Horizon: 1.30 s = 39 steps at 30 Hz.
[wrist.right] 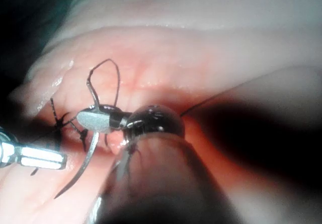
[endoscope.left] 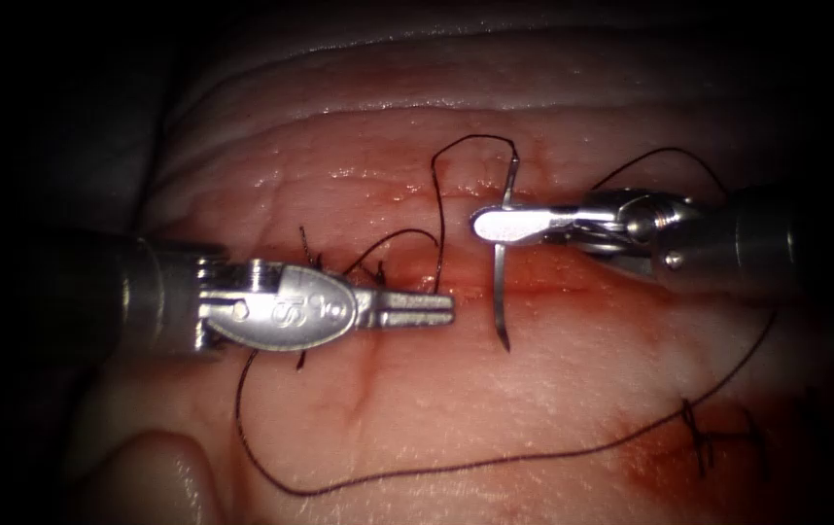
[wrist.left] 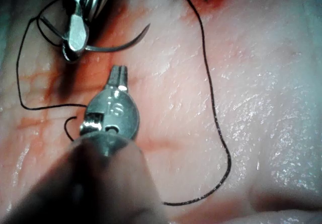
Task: Wound Closure
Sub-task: Open the incision using the left end-effector.
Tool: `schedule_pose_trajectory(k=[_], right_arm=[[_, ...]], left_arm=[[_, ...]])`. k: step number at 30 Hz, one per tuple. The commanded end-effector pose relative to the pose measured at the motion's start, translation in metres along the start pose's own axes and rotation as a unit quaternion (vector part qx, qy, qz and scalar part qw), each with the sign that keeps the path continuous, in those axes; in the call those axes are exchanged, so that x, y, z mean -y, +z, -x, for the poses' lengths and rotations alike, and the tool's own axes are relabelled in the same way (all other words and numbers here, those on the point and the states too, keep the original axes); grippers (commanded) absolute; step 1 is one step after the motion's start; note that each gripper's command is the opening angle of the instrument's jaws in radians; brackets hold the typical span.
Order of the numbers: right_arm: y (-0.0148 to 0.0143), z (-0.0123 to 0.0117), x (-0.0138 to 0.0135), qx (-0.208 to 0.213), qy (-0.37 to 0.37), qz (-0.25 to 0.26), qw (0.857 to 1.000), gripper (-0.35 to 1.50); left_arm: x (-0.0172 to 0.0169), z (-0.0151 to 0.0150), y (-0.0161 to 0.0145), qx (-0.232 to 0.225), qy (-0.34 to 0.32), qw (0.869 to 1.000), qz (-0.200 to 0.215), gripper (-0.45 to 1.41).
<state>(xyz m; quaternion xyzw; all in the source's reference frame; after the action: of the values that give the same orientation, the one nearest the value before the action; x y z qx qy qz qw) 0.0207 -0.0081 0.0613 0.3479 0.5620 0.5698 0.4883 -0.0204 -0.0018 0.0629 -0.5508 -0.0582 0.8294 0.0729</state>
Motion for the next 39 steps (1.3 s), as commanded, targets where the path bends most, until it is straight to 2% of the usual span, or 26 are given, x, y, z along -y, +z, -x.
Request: schedule_pose_trajectory(k=[1,9,17,25,28,35,39], right_arm=[[0.0005,0.0005,-0.0003,-0.002,-0.006,-0.003,1.000,-0.35],[0.0004,0.0009,0.0001,-0.003,-0.039,-0.003,0.999,-0.35],[0.0004,0.0014,0.0004,-0.003,-0.054,-0.003,0.999,-0.35],[0.0005,0.0016,0.0005,-0.005,-0.067,-0.001,0.998,-0.35],[0.0004,0.0017,0.0005,-0.005,-0.076,0.000,0.997,-0.35],[0.0004,0.0019,0.0007,-0.006,-0.097,0.000,0.995,-0.35],[0.0006,0.0019,0.0006,-0.008,-0.124,0.002,0.992,-0.35]], left_arm=[[0.0002,0.0005,0.0009,0.011,-0.010,1.000,0.000,-0.45],[0.0013,0.0034,0.0019,0.127,-0.036,0.991,0.025,-0.45],[0.0013,0.0068,0.0030,0.207,-0.031,0.976,0.057,-0.45],[0.0020,0.0087,0.0045,0.215,-0.031,0.974,0.068,-0.45],[0.0025,0.0092,0.0054,0.219,-0.040,0.971,0.088,-0.45],[0.0043,0.0104,0.0065,0.224,-0.046,0.970,0.086,-0.45],[0.0051,0.0114,0.0067,0.231,-0.051,0.966,0.099,-0.45]])
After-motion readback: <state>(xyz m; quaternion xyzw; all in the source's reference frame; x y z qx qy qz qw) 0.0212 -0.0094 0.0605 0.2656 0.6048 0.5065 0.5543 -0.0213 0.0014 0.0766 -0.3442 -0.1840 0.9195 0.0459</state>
